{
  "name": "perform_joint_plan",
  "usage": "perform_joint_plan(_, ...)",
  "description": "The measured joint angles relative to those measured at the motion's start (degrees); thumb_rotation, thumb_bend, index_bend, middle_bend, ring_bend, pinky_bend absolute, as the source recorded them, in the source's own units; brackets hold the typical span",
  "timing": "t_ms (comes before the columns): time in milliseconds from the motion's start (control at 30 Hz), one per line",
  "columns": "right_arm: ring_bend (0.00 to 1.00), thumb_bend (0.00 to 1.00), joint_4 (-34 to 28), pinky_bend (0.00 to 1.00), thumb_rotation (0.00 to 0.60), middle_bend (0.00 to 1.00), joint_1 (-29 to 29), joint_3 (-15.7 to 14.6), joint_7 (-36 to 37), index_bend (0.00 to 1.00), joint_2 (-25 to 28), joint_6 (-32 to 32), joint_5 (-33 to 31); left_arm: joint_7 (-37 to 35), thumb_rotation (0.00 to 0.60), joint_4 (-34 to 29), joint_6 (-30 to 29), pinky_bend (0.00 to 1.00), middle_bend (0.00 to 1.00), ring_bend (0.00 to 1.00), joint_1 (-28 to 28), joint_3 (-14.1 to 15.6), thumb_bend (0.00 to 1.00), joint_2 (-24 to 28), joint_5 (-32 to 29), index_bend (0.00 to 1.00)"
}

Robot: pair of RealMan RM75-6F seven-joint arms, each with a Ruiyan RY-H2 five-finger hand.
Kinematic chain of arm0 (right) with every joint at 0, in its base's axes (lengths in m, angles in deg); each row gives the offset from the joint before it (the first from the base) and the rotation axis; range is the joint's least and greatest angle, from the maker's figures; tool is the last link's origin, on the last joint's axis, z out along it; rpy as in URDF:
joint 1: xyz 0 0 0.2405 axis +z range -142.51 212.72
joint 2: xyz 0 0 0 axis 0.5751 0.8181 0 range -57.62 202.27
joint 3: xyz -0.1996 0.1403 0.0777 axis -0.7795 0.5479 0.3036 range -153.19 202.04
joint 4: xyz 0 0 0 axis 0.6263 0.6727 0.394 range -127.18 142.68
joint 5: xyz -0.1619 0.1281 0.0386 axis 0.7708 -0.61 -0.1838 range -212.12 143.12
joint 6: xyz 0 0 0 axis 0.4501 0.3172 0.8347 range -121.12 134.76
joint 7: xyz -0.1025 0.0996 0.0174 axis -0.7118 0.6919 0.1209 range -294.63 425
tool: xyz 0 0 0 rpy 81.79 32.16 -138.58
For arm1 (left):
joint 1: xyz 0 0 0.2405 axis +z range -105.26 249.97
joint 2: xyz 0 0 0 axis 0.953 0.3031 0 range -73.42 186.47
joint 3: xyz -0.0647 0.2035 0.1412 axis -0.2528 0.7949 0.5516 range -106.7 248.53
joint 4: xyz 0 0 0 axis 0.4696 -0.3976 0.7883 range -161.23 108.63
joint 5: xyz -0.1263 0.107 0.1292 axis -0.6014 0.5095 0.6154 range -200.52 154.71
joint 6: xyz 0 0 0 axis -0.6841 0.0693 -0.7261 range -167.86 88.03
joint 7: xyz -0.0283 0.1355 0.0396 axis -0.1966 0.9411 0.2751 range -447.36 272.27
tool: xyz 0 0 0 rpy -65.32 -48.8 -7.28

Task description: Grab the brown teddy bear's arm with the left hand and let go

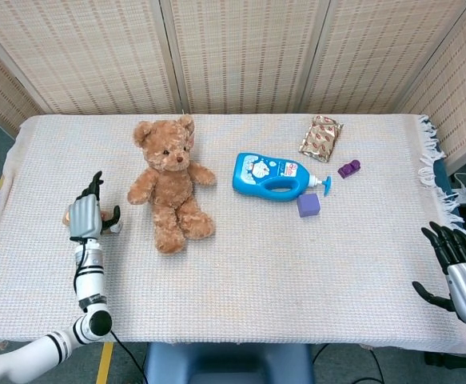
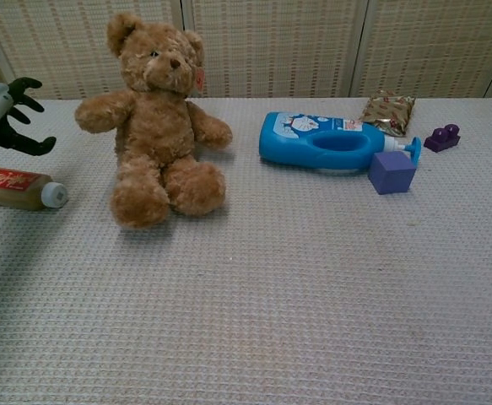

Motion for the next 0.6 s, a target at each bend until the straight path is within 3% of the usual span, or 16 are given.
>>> perform_joint_plan(200, 0.00, 0.10, 0.0, 0.00, 0.600, 0.00, 0.1, 0.0, 0.7, 0.00, 0.3, 0.1, -0.1, 0.6, 0.600, 1.1, 1.3, 0.31, 0.17, 0.23, -3.2, -2.1, 0.39, -2.4, -4.3, 0.05)
perform_joint_plan(600, 0.00, 0.10, -0.3, 0.00, 0.600, 0.00, 0.2, -0.1, 1.4, 0.00, 0.7, -0.2, -0.2, -0.2, 0.600, 0.0, 1.3, 0.31, 0.20, 0.25, -5.5, -3.2, 0.38, -4.2, -8.0, 0.10)
